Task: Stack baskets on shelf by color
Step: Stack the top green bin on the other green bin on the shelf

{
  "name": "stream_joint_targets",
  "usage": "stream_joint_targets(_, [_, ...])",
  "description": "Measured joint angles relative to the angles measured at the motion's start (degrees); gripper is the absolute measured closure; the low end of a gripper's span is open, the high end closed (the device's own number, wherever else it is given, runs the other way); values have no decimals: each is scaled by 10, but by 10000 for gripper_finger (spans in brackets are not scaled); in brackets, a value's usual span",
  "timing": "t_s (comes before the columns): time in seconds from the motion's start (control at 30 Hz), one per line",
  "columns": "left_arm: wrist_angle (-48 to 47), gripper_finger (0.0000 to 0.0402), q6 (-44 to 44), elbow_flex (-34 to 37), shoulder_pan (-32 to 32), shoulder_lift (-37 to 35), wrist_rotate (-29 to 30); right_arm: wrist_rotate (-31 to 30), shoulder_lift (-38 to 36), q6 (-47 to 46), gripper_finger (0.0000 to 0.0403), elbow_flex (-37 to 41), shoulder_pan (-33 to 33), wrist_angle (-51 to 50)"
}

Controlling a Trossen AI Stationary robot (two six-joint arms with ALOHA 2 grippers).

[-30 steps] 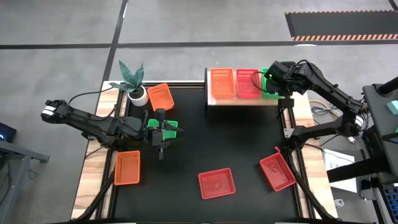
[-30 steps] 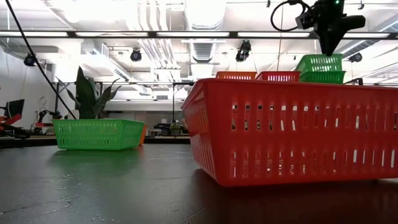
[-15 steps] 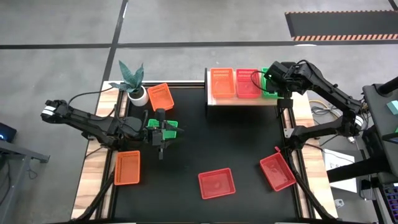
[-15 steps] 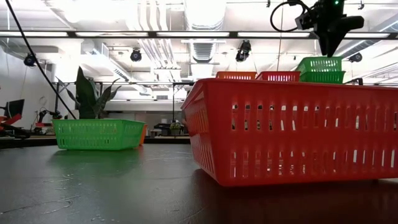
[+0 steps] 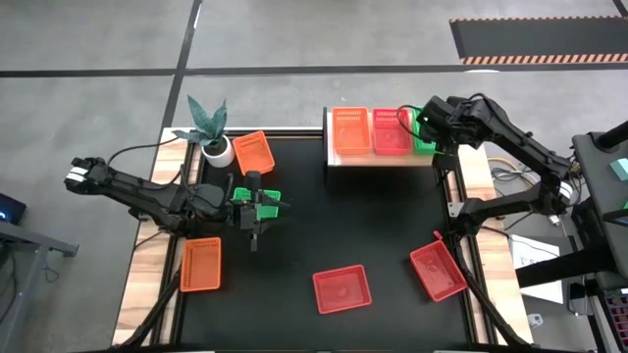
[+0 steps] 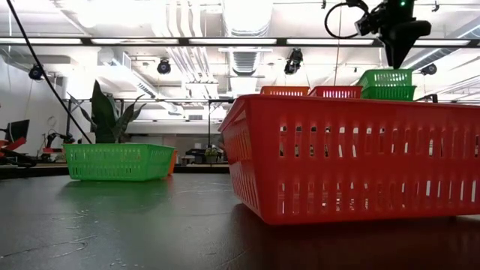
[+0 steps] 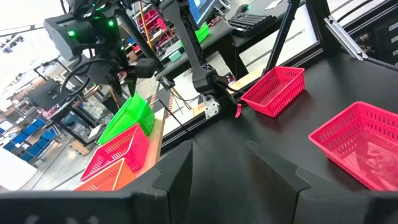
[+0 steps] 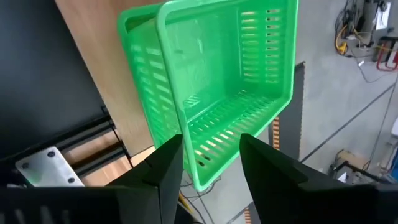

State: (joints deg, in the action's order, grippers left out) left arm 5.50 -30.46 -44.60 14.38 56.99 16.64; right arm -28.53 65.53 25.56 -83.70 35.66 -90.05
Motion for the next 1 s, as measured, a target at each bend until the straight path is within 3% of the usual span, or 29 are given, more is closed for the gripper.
stream_joint_targets(0.27, [0, 272, 0, 0, 0, 0, 0, 1, -1, -45, 274, -19, -2, 0])
stream_joint_targets(0.73, [0, 272, 0, 0, 1, 0, 0, 49, 2, -77, 387, 15, -1, 18])
stream_joint_targets(1.0, [0, 272, 0, 0, 0, 0, 0, 47, 3, -85, 394, 7, -1, 48])
